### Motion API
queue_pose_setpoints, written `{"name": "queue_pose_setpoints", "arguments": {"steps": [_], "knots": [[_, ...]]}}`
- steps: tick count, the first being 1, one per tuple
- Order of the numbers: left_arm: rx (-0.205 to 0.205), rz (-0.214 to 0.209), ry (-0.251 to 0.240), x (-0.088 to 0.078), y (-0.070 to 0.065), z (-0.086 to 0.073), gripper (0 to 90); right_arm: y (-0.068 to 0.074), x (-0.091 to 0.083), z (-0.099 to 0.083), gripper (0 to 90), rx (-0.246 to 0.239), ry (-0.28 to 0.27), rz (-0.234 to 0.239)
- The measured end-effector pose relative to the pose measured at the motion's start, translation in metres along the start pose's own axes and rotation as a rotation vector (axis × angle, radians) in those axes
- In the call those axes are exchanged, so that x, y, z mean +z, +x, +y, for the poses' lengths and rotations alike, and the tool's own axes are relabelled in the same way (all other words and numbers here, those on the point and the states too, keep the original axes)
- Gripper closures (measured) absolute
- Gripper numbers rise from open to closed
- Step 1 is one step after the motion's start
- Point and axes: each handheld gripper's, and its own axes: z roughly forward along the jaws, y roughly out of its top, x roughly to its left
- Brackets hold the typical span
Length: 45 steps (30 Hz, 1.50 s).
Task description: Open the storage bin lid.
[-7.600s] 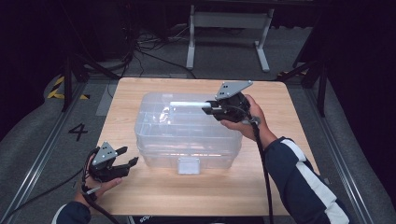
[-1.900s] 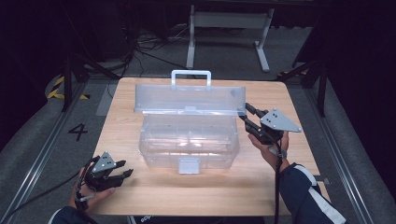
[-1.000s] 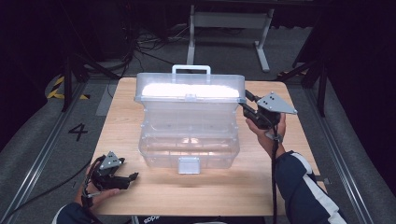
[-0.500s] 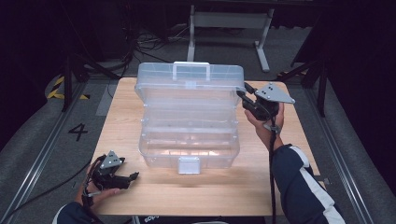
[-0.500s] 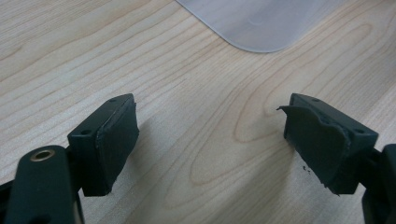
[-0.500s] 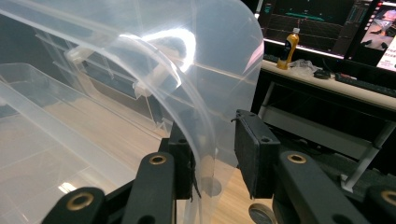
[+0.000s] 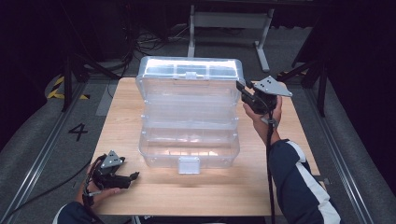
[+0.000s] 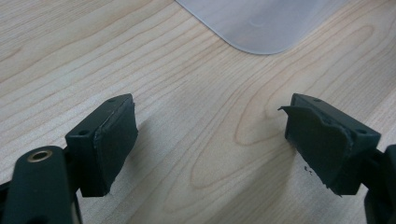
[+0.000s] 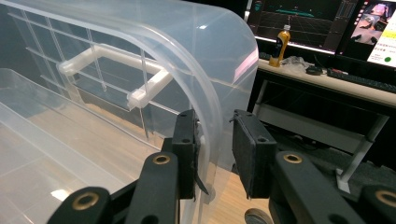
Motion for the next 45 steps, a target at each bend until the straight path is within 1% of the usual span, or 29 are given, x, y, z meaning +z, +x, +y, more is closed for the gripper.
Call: {"name": "queue_pose_setpoints", "arguments": {"steps": [1, 4, 6, 10, 13, 15, 16, 17, 19, 21, 23, 25, 27, 29, 31, 33, 34, 35, 37, 39, 40, 43, 44, 45], "knots": [[0.0, 0.006, 0.005, 0.0, 0.0, 0.0, 17.1, -0.001, 0.002, 0.0, 71.8, 0.005, -0.002, -0.002], [-0.001, 0.006, 0.002, 0.0, -0.001, 0.0, 17.2, -0.001, 0.004, 0.001, 71.9, 0.015, -0.005, -0.011], [-0.007, 0.01, 0.001, 0.0, -0.001, 0.0, 17.3, -0.002, 0.008, 0.004, 72.3, 0.007, -0.002, -0.022], [0.0, 0.011, 0.001, 0.0, -0.001, 0.0, 17.3, -0.002, 0.012, 0.006, 73.1, 0.001, -0.006, -0.042], [-0.002, 0.01, 0.0, 0.0, -0.001, 0.0, 17.3, -0.003, 0.014, 0.007, 73.7, -0.003, -0.003, -0.049], [-0.001, 0.01, 0.001, 0.0, -0.001, 0.0, 17.3, -0.004, 0.016, 0.01, 77.7, -0.001, -0.013, -0.062], [-0.004, 0.009, 0.003, 0.0, -0.001, 0.0, 17.2, -0.005, 0.016, 0.012, 82.2, -0.003, -0.015, -0.064], [-0.004, 0.009, 0.0, 0.0, -0.001, 0.0, 17.2, -0.006, 0.018, 0.013, 83.8, -0.011, -0.019, -0.08], [-0.003, 0.009, 0.002, 0.0, -0.001, 0.0, 17.1, -0.01, 0.025, 0.014, 83.8, -0.015, 0.001, -0.08], [-0.003, 0.004, 0.001, 0.0, -0.001, 0.0, 17.2, -0.011, 0.028, 0.015, 83.8, -0.017, 0.006, -0.08], [-0.003, 0.004, 0.001, 0.0, -0.001, 0.0, 17.1, -0.015, 0.035, 0.016, 83.9, 0.002, 0.015, -0.079], [-0.001, 0.003, 0.001, 0.0, -0.001, 0.0, 17.1, -0.017, 0.041, 0.017, 83.9, 0.006, 0.028, -0.077], [-0.006, 0.006, -0.003, 0.0, -0.001, 0.0, 17.0, -0.019, 0.046, 0.018, 83.8, 0.01, 0.039, -0.077], [-0.011, 0.004, -0.004, 0.001, -0.001, 0.0, 16.9, -0.024, 0.052, 0.018, 83.8, 0.027, 0.052, -0.068], [-0.011, 0.004, -0.004, 0.001, -0.001, 0.0, 16.9, -0.027, 0.058, 0.018, 83.8, 0.033, 0.066, -0.066], [-0.011, 0.005, -0.004, 0.001, -0.001, 0.0, 16.8, -0.027, 0.059, 0.018, 83.7, 0.039, 0.066, -0.065], [0.001, 0.009, -0.003, 0.001, -0.001, 0.0, 16.8, -0.028, 0.06, 0.018, 83.6, 0.033, 0.069, -0.065], [0.003, 0.009, -0.002, 0.001, -0.001, 0.001, 16.8, -0.029, 0.063, 0.017, 83.6, 0.037, 0.072, -0.064], [-0.002, 0.001, 0.0, 0.001, -0.001, 0.001, 16.6, -0.032, 0.067, 0.017, 83.5, 0.043, 0.08, -0.058], [-0.008, 0.002, 0.001, 0.001, -0.001, 0.001, 16.5, -0.033, 0.068, 0.017, 83.5, 0.046, 0.082, -0.057], [-0.01, -0.002, 0.0, 0.002, -0.001, 0.001, 16.4, -0.033, 0.07, 0.017, 83.5, 0.041, 0.087, -0.056], [0.006, 0.005, 0.002, 0.002, 0.0, 0.002, 16.0, -0.035, 0.073, 0.017, 83.4, 0.048, 0.095, -0.052], [-0.002, 0.001, 0.009, 0.002, -0.001, 0.002, 16.0, -0.036, 0.074, 0.017, 83.3, 0.041, 0.1, -0.053], [0.005, 0.002, 0.01, 0.002, -0.001, 0.003, 15.9, -0.036, 0.075, 0.017, 83.1, 0.034, 0.102, -0.054]]}}
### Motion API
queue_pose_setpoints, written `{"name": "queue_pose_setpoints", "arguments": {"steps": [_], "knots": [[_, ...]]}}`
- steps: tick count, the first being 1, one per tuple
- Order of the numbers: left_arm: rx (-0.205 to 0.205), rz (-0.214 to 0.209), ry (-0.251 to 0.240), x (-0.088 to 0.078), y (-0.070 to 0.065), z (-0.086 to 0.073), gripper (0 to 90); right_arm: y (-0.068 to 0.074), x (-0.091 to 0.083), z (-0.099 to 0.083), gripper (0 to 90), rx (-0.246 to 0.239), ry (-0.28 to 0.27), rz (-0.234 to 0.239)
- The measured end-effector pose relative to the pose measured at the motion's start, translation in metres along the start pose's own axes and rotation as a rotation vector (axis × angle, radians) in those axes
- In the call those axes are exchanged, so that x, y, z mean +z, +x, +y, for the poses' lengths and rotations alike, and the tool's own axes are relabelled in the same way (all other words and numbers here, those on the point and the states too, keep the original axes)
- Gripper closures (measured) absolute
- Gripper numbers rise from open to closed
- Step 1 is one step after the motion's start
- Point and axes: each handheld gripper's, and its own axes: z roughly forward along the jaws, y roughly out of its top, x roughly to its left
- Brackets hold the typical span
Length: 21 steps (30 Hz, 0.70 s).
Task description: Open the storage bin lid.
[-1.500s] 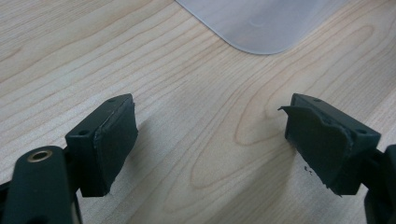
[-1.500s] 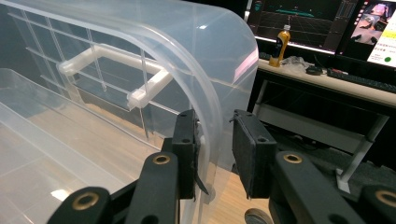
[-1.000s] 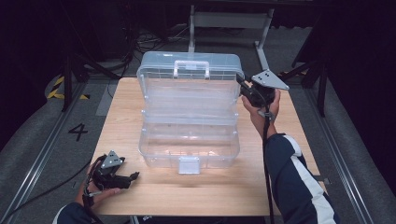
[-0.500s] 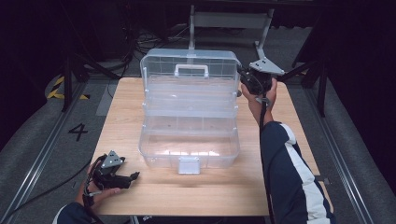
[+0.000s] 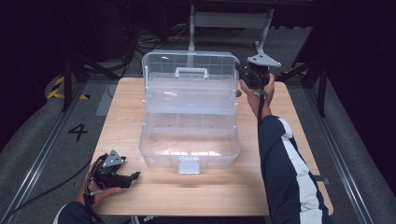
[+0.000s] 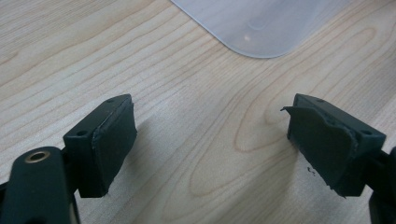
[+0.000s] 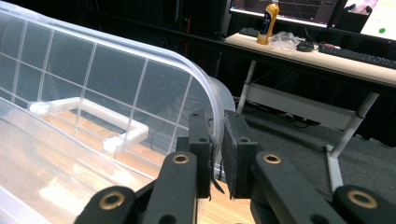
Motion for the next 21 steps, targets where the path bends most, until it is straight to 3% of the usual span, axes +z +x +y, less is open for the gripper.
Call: {"name": "queue_pose_setpoints", "arguments": {"steps": [21], "knots": [[0.002, -0.001, -0.007, 0.001, 0.0, 0.0, 15.8, -0.008, 0.022, 0.0, 82.6, 0.006, 0.058, 0.009]]}}
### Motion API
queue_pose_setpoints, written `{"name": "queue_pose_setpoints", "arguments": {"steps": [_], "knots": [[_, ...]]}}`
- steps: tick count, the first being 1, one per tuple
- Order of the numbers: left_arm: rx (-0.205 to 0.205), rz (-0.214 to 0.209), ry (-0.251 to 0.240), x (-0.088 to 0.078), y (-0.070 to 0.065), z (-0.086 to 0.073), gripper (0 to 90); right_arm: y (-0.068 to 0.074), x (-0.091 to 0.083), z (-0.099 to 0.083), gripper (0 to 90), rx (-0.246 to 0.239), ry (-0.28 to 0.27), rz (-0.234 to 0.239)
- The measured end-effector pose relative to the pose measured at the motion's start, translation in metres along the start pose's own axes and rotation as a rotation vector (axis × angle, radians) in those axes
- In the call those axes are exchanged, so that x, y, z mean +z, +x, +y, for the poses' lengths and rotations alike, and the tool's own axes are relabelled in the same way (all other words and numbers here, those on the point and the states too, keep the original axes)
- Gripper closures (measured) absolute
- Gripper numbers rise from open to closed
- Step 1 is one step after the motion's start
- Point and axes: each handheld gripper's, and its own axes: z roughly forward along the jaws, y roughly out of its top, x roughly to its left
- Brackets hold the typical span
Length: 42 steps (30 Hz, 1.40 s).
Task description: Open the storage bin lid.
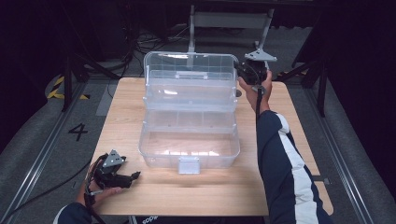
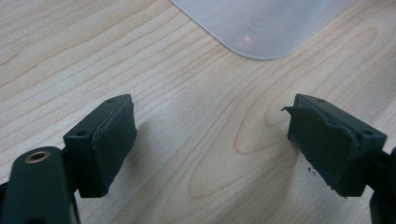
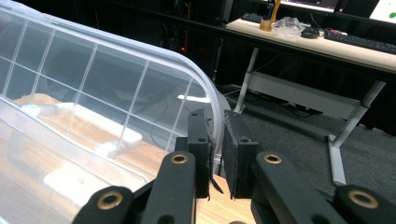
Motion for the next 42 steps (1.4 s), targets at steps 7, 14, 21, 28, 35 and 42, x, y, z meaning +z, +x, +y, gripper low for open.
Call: {"name": "queue_pose_setpoints", "arguments": {"steps": [7, 14, 21, 28, 35, 42], "knots": [[-0.008, 0.006, 0.003, 0.0, 0.0, 0.001, 15.7, -0.003, 0.008, -0.001, 82.4, 0.003, 0.017, 0.005], [-0.002, 0.01, -0.002, 0.004, 0.001, 0.004, 15.4, -0.007, 0.019, -0.003, 82.2, 0.005, 0.043, 0.007], [0.0, 0.004, -0.002, 0.006, 0.003, 0.007, 15.3, -0.01, 0.027, -0.004, 81.4, -0.015, 0.073, 0.016], [-0.001, 0.002, -0.002, 0.006, 0.003, 0.007, 15.4, -0.012, 0.034, -0.006, 81.1, -0.019, 0.089, 0.022], [-0.002, 0.001, -0.002, 0.006, 0.003, 0.007, 15.5, -0.014, 0.042, -0.012, 81.1, -0.01, 0.099, 0.013], [-0.004, -0.005, -0.001, 0.007, 0.003, 0.007, 15.5, -0.014, 0.047, -0.017, 80.9, -0.008, 0.095, 0.008]]}}
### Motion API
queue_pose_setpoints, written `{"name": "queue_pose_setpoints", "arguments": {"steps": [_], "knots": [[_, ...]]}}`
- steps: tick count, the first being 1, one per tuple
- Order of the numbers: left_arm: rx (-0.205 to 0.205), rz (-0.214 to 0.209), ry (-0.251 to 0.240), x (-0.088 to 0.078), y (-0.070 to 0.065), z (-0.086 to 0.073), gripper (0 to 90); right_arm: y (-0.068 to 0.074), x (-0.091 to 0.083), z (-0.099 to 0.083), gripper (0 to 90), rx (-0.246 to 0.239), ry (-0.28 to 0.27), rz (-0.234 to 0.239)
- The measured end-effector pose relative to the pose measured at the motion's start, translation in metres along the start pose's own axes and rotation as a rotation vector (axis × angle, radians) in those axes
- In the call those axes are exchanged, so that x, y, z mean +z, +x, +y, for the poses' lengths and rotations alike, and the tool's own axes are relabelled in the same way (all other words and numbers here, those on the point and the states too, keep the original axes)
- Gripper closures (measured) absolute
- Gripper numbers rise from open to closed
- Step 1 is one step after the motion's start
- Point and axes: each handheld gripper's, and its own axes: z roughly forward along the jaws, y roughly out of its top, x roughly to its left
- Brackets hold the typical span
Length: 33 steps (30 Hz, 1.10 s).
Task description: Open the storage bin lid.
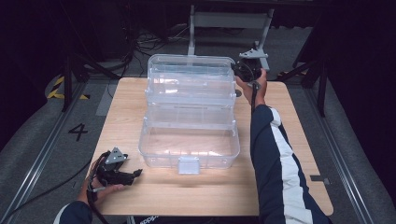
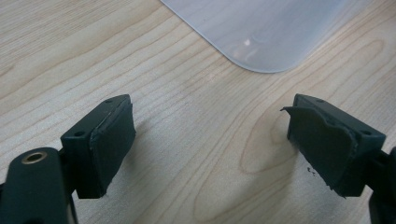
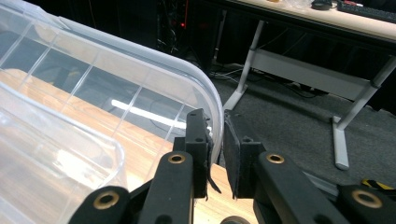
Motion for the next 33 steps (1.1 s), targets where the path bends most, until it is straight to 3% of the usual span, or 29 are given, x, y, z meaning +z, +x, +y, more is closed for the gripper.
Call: {"name": "queue_pose_setpoints", "arguments": {"steps": [10, 12, 13, 16, 19, 33], "knots": [[-0.003, -0.004, 0.003, 0.0, 0.0, 0.0, 15.5, -0.001, 0.01, -0.009, 80.2, 0.016, 0.023, -0.002], [0.003, -0.001, 0.001, 0.0, 0.0, 0.0, 15.5, -0.002, 0.014, -0.013, 81.5, 0.019, 0.05, 0.003], [-0.001, -0.004, 0.002, 0.0, 0.0, 0.0, 15.5, -0.003, 0.015, -0.015, 88.3, 0.02, 0.054, 0.005], [-0.005, 0.0, -0.002, 0.0, 0.0, 0.0, 15.6, -0.005, 0.014, -0.018, 88.5, 0.046, 0.032, 0.034], [-0.001, -0.003, -0.001, 0.0, 0.0, 0.0, 15.7, -0.002, 0.014, -0.018, 88.3, 0.009, 0.061, 0.031], [-0.004, -0.003, 0.003, 0.0, 0.0, 0.0, 15.7, -0.006, 0.003, -0.017, 85.3, 0.004, 0.057, 0.045]]}}
